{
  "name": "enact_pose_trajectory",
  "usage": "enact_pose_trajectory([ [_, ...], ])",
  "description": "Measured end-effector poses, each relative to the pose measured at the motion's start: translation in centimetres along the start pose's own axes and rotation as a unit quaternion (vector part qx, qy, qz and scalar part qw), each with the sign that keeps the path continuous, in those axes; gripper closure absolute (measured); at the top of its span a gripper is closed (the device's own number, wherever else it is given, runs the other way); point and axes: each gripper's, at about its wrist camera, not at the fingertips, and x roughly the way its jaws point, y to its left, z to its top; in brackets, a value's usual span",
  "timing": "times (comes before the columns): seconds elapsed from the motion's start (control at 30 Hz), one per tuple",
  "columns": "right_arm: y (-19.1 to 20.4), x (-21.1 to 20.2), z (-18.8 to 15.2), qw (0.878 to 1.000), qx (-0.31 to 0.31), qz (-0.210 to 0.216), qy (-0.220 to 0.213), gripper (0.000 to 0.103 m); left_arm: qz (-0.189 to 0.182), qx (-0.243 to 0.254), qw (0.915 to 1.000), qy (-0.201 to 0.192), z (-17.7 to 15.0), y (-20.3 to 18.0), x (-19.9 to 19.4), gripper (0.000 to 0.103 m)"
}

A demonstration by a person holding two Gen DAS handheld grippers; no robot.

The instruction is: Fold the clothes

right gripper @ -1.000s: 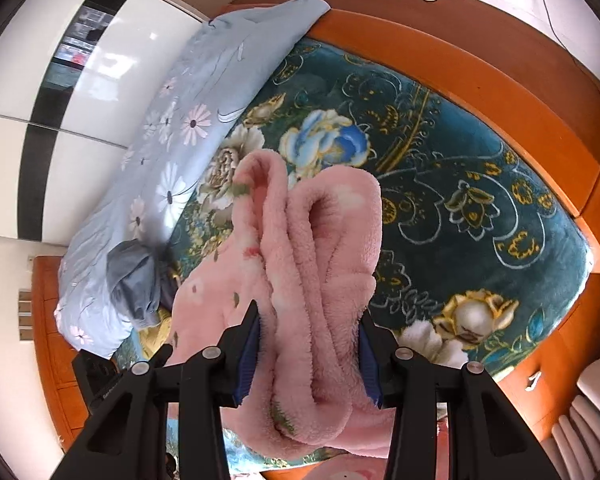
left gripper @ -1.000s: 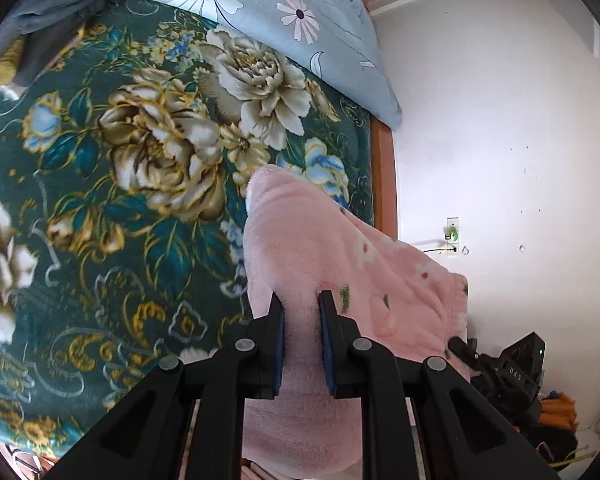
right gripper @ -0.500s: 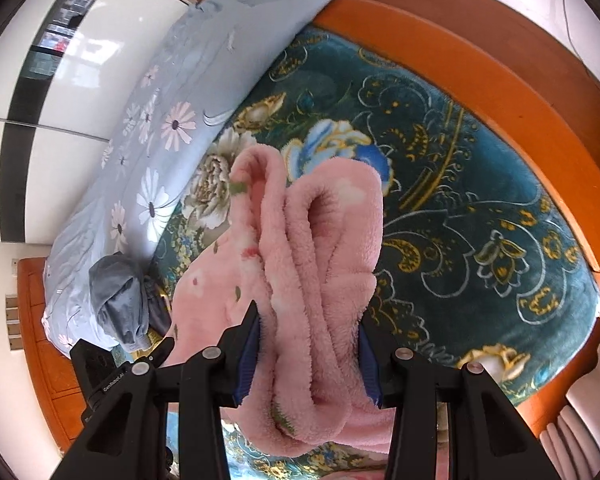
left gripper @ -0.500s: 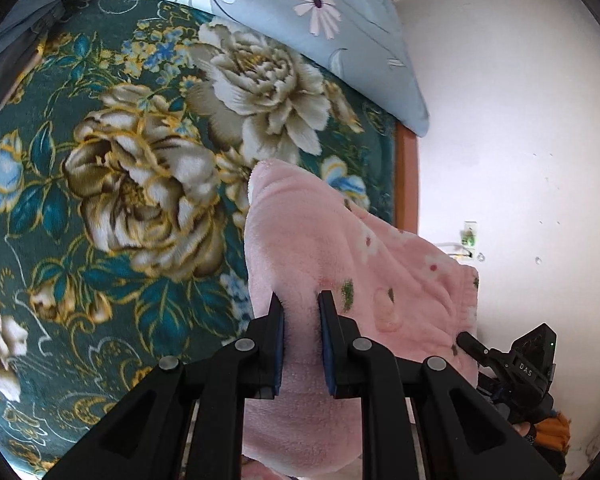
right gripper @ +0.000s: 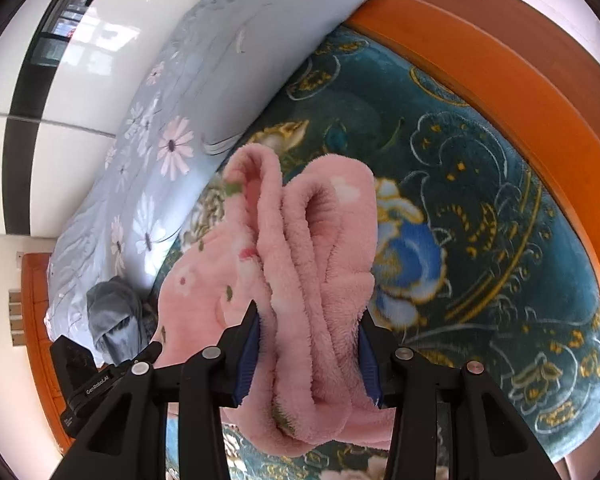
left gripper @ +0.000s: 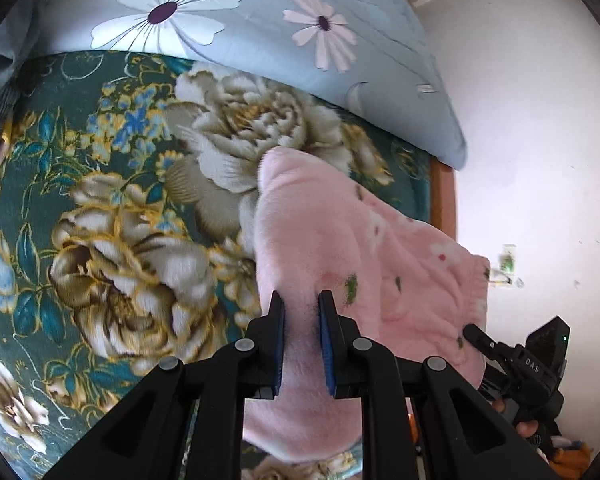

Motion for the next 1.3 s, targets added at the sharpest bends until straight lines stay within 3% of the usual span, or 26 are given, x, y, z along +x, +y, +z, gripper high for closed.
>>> enact_pose_trajectory([
  [0.23,-4.7,5.2,0.1,0.997,0.028,-0.064,0.043,0.057,0.054,-0.041,0.9964,0.051,-1.1,2.5,5.0,0.087],
  [0.43,-8.9,5.6,-0.4,0.993,0.089,-0.054,0.051,0.055,0.06,-0.029,0.9958,0.063,-3.4,2.7,5.2,0.087],
  [0.6,-6.4,1.7,0.5,0.994,0.044,-0.091,-0.028,0.055,0.07,0.016,0.9958,0.057,-4.5,1.3,4.9,0.087],
  [0.67,-5.0,1.2,1.1,0.995,0.033,-0.08,-0.044,0.055,0.073,0.021,0.9949,0.066,-4.8,0.9,5.7,0.087],
  [0.8,0.2,3.7,1.9,0.996,-0.077,-0.049,-0.003,0.054,0.085,0.045,0.9918,0.084,-5.4,-0.1,7.4,0.087],
  [0.9,1.0,5.2,2.9,0.99,-0.113,-0.079,-0.01,0.054,0.106,0.068,0.9878,0.092,-5.8,-0.4,8.4,0.087],
  [1.03,-2.9,6.7,5.7,0.993,-0.022,-0.113,-0.014,0.057,0.101,0.052,0.9889,0.097,-5.8,0.3,9.0,0.087],
  [1.1,-5.0,7.7,6.4,0.99,-0.006,-0.14,0.007,0.052,0.103,0.05,0.9884,0.099,-5.7,0.6,9.4,0.087],
  [1.17,-6.8,8.6,6.7,0.992,0.04,-0.117,0.033,0.052,0.108,0.049,0.9875,0.103,-5.7,0.7,9.8,0.087],
  [1.23,-6.9,7.8,6.5,0.993,0.048,-0.108,0.011,0.052,0.112,0.054,0.9867,0.105,-5.6,0.5,10.0,0.087],
  [1.3,-5.5,6.5,5.9,0.993,0.018,-0.115,-0.008,0.052,0.115,0.06,0.9862,0.104,-5.5,0.2,9.8,0.087],
])
